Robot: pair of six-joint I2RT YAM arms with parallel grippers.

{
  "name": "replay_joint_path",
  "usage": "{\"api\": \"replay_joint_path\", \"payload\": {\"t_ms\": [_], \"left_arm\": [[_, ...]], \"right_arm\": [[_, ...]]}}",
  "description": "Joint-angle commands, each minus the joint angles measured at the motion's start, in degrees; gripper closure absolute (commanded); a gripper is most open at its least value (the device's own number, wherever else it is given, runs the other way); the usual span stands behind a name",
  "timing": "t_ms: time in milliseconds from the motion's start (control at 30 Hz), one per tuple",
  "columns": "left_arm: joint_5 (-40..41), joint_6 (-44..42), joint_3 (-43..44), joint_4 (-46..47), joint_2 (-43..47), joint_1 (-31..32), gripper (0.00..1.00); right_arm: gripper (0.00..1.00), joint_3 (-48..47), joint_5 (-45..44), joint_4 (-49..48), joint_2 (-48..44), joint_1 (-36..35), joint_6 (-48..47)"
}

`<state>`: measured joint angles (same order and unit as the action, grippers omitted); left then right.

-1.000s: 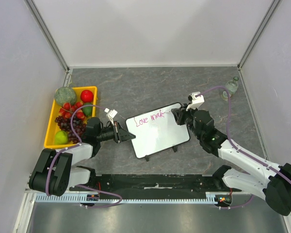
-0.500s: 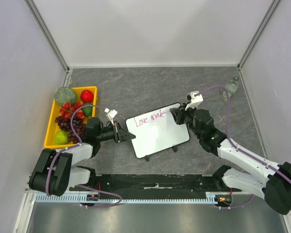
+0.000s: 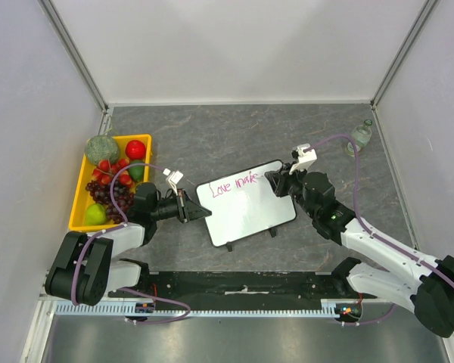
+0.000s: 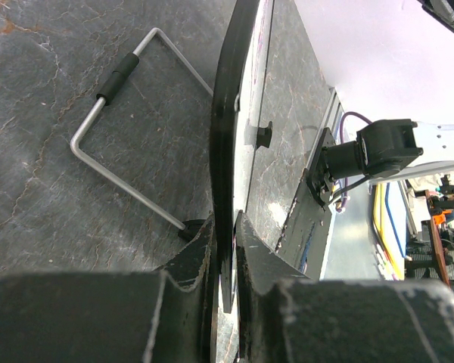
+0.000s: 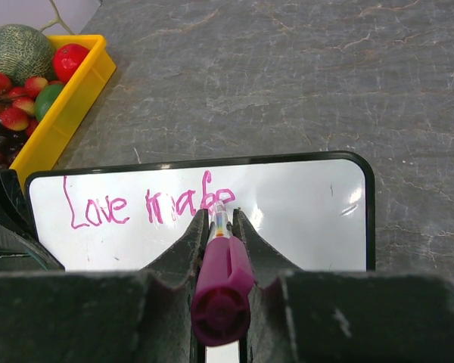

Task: Write a sentence on the whiteboard
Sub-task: Write on the whiteboard with the whiteboard.

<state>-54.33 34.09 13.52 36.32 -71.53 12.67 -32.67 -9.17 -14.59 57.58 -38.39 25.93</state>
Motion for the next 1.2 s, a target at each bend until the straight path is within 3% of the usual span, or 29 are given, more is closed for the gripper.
{"api": "replay_joint_path", "payload": {"t_ms": [0,1167], "left_arm": [[0.45,-1.57,0.9,0.95,0.24,0.08,0.98],[0.54,-1.57,0.9,0.95,0.16,0.17,0.98]], "right_arm": [[1.0,1.29,0.03,1.84,-1.42,0.16,-0.8],[1.0,-1.79,-5.24,0.62,-5.99,0.77,-1.59]]}}
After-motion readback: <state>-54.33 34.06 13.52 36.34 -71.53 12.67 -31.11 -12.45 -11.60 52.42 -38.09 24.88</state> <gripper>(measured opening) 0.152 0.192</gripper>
